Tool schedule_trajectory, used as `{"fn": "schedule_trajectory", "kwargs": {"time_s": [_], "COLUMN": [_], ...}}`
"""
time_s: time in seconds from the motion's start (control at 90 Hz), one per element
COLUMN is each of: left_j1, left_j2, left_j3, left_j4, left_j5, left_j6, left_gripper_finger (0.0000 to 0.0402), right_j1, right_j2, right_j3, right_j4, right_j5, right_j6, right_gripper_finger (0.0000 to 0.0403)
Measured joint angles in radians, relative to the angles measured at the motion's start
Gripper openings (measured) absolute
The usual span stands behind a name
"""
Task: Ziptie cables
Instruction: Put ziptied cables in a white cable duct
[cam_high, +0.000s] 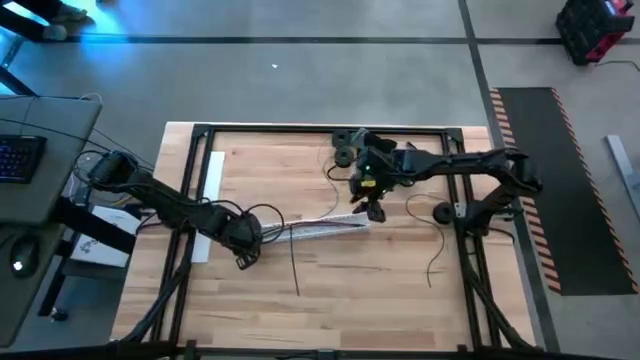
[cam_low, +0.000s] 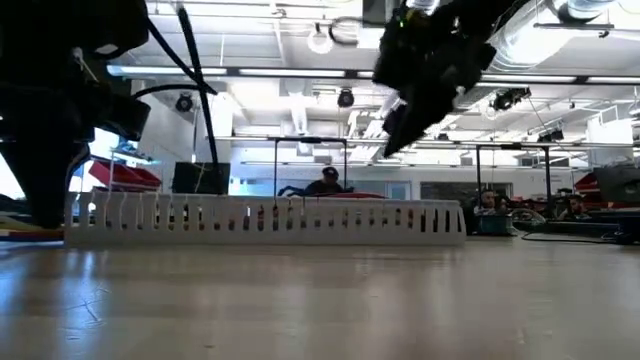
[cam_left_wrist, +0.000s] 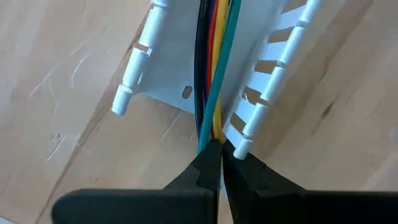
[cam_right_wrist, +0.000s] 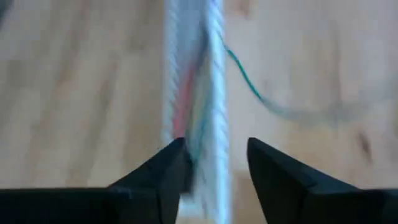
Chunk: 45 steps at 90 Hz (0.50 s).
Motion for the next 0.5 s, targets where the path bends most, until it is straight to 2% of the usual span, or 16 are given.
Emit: {"fn": "schedule_trajectory", "kwargs": {"time_s": [0.111,0.2,0.5], "left_j1": [0.0,0.0,0.0], "left_j2": [0.0,0.0,0.0], "left_j3": [0.0,0.0,0.0], "left_j4": [0.015,0.014,0.015], "left_j5": [0.0,0.001,0.001], "left_j6": [0.0,0.0,0.007], "left_gripper_finger": [0.0,0.0,0.0], "right_j1": [0.051,0.087,0.115], "right_j2": [0.053,0.1,0.227], "right_j3": [0.0,0.0,-0.001], "right_j4": [0.121,0.168,0.184], "right_j5": [0.004,0.047,0.157], "right_j6": [0.018,0.043,0.08], "right_gripper_finger": [0.0061,0.0013,0.0002]}}
